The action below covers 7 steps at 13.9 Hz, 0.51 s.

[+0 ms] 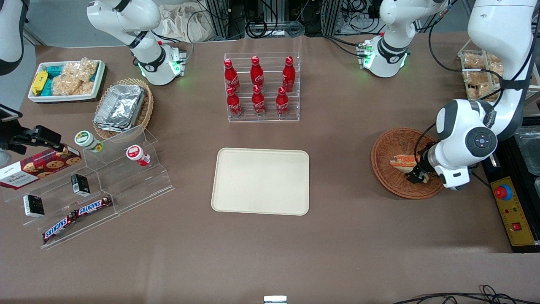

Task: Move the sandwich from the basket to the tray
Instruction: 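Lower the left gripper into the wicker basket and grasp the wrapped sandwich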

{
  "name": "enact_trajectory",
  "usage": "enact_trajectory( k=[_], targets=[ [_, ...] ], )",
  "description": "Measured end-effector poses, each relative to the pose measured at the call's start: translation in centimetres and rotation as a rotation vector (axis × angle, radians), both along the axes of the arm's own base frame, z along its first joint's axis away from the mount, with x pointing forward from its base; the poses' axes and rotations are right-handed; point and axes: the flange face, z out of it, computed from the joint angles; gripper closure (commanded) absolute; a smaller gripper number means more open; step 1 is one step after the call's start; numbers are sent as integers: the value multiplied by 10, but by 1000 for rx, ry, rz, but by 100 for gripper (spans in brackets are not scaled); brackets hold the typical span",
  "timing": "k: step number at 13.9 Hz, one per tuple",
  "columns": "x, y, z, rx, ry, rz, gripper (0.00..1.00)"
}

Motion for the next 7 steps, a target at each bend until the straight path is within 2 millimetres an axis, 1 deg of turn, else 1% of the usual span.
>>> enact_trajectory(
  k=[4,5,6,7],
  targets=[
    [-7,15,-18,-1,36,32,1],
    [-8,16,-23,-3,44,35,4],
    [-9,17,-28,-5,53,37,19],
    [-10,17,-34,-8,64,40,57]
  ],
)
